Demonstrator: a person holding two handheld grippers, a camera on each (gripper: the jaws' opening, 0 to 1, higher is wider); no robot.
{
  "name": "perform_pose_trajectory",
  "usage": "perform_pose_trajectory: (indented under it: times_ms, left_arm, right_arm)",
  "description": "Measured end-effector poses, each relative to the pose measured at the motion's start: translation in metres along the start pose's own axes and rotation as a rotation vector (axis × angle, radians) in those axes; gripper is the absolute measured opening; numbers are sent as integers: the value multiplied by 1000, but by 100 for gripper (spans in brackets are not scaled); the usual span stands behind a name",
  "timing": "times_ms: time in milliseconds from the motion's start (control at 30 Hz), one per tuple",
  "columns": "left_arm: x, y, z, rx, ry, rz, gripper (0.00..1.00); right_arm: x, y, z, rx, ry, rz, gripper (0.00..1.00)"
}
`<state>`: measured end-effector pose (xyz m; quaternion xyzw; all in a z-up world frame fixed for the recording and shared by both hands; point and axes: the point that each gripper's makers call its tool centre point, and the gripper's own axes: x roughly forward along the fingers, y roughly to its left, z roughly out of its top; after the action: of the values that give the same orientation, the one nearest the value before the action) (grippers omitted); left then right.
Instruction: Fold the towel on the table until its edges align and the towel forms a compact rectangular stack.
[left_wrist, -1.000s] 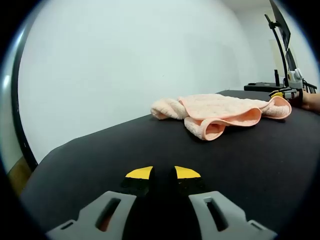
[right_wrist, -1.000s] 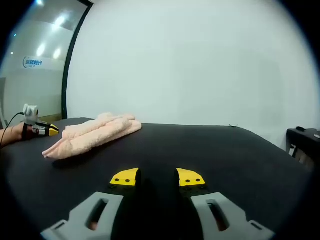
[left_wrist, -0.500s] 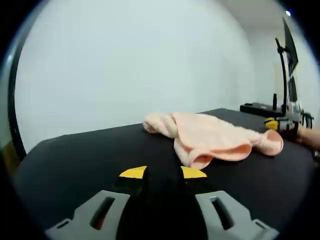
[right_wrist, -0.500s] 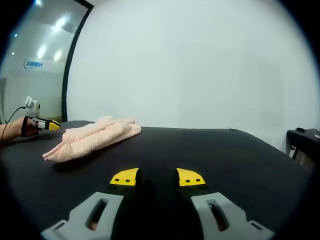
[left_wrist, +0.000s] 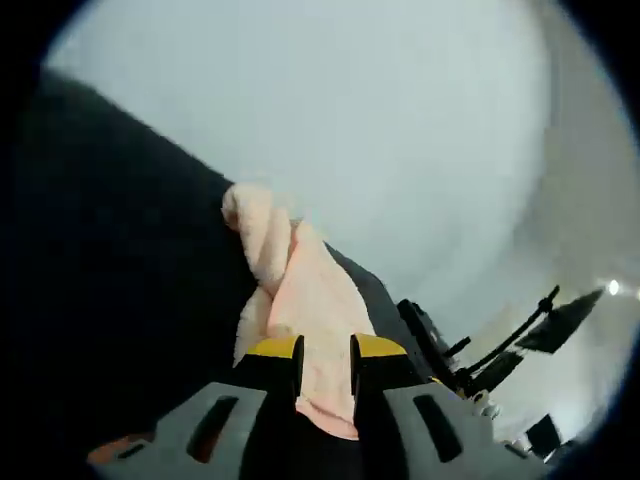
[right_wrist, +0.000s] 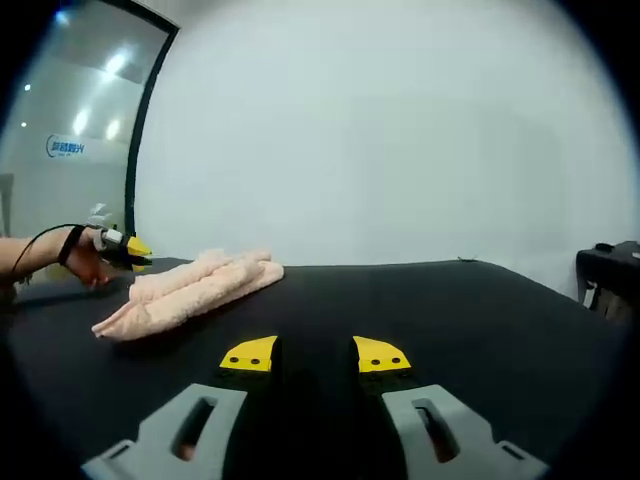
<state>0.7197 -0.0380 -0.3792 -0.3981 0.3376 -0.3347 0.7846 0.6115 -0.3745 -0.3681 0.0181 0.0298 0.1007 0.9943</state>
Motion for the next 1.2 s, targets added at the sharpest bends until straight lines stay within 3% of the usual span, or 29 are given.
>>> perform_pose_trajectory:
  times_ms: [67, 100, 233, 267, 333, 400, 467, 533, 667, 767, 867, 933, 1033, 1067, 1200]
  left_arm:
    - [1, 5, 2, 0, -14, 7, 16]
    - [5, 6, 12, 2, -15, 14, 16]
    - [-9, 9, 21, 9, -67, 53, 18]
    - [-11, 12, 31, 8, -72, 55, 19]
    - [-14, 21, 34, 16, -72, 94, 24]
    - [-18, 31, 33, 30, -52, 137, 30]
    - [-16, 25, 30, 11, -40, 91, 32]
    - [-10, 17, 13, 13, -17, 92, 33]
    - [-4, 11, 3, 28, 40, 68, 30]
    - [-6, 5, -1, 44, 51, 74, 19]
    - [-14, 13, 3, 202, 74, 149, 13]
    - [-16, 13, 6, 231, 76, 160, 13]
    - [2, 3, 22, 216, 63, 152, 13]
    - [3, -1, 20, 216, 60, 154, 10]
    - [6, -1, 12, 340, 140, 213, 2]
  right_arm:
    - [-2, 7, 1, 2, -4, 3, 25]
    - [-3, 10, 2, 3, -5, 3, 25]
    - [-2, 13, 2, 5, -9, 11, 25]
    - [-2, 14, 2, 7, -9, 11, 25]
    - [-1, 12, 3, 12, -11, 14, 25]
    - [-2, 14, 4, 18, -16, 18, 25]
    - [-2, 14, 4, 24, -17, 19, 25]
    - [-7, 20, 4, 23, -18, 20, 25]
    - [-9, 21, 5, 27, -23, 19, 25]
    - [-8, 18, 5, 32, -24, 16, 25]
    - [-3, 13, 4, 33, -23, 16, 25]
    - [-5, 16, 4, 31, -23, 20, 25]
    - [-2, 14, 3, 34, -22, 20, 25]
    - [-1, 13, 3, 35, -22, 20, 25]
    - [-2, 12, 3, 38, -22, 21, 25]
